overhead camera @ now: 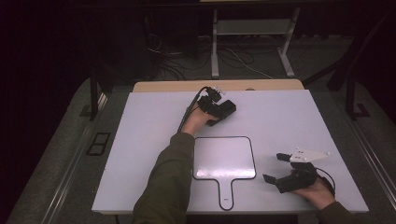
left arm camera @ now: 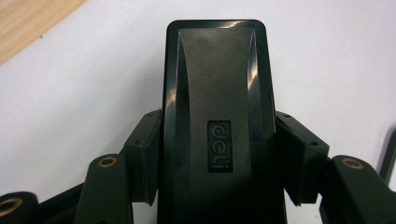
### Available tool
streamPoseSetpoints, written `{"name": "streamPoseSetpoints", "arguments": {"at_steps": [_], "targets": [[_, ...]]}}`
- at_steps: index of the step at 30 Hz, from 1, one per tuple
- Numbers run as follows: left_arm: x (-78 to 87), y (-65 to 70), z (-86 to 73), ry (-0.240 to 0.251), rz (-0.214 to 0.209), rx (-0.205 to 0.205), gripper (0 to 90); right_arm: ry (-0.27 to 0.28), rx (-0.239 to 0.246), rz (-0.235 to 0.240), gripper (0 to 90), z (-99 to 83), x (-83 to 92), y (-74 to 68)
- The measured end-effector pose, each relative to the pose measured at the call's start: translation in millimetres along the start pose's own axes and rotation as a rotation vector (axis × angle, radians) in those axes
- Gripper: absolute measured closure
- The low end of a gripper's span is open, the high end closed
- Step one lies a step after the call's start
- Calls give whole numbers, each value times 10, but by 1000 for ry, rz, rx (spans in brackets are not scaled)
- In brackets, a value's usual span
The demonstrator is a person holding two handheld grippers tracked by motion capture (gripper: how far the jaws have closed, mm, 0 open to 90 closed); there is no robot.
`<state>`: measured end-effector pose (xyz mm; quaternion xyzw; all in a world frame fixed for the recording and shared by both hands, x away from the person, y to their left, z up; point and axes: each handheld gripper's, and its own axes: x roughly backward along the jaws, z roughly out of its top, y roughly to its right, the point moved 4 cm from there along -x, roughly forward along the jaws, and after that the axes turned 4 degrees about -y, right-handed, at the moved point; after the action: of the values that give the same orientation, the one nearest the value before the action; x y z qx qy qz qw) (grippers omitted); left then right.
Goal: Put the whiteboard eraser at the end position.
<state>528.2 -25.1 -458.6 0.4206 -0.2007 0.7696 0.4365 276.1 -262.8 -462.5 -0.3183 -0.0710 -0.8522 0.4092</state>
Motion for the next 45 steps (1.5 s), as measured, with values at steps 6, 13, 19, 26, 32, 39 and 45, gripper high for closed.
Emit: {"name": "streamPoseSetpoints", "arguments": {"at_steps": [6,13,19,26,32,39,45], "targets": [[-71,-5,-35,-29,-1,4,387,1,2,3,0,1,-2,-5],[-111,-21,-61,-22,-24,28,381,3,1,3,0,3,2,-5],[-76,-39,-55,9,-36,67,314,2,0,6,0,2,2,-13],[-11,-38,-69,51,-59,72,251,-4,0,3,0,2,-17,-1],[121,-16,-141,106,-50,99,214,-2,-4,0,0,-14,-7,3],[288,86,-208,148,-57,83,203,7,-12,-1,0,-10,-16,23],[459,185,-279,156,-56,47,190,3,-43,-4,0,-8,-46,45]]}}
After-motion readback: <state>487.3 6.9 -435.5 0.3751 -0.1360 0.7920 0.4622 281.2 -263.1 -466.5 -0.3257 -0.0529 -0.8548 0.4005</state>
